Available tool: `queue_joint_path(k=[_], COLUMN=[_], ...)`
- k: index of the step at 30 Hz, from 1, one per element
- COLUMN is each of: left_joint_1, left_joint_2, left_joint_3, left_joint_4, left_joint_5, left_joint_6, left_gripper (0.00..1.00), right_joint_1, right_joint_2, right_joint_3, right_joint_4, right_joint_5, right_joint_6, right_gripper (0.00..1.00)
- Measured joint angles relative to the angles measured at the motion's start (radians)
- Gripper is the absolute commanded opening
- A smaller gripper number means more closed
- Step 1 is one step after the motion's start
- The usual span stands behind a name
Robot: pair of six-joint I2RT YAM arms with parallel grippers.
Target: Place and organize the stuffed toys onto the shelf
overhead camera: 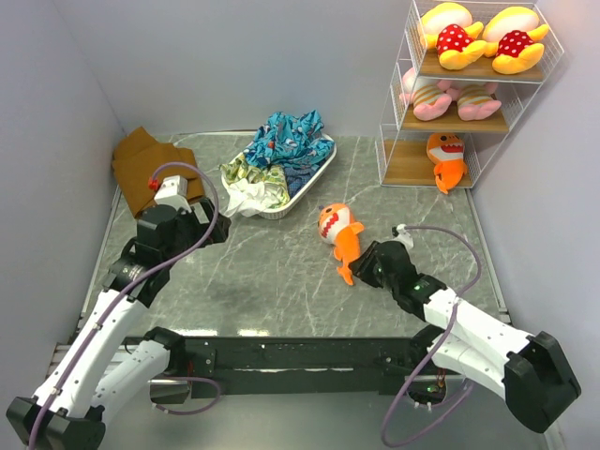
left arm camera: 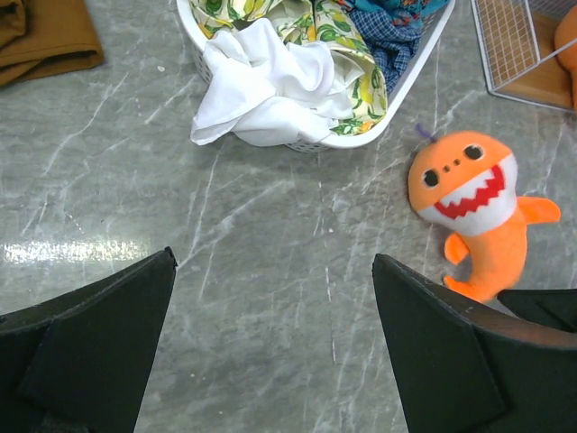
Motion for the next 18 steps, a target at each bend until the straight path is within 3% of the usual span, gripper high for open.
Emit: queue_joint_path(k=[4,18], left_joint_1=[0.000,0.000], left_joint_2=[0.005,0.000], left_joint_3=[-0.003,-0.003], left_joint_4=[0.001,0.002], left_joint_5=[0.000,0.001], left_joint_6=[0.015,0.030], left_gripper=[0.96,0.96], right_joint_1=[-0.002,-0.014], right_joint_2=[0.005,-0.003], right_joint_3=[-0.019,0.040], right_joint_4=[-0.033,-0.097], right_joint_5=[0.002,0.093], right_joint_6=[0.000,-0.035], right_gripper=[0.61,0.60])
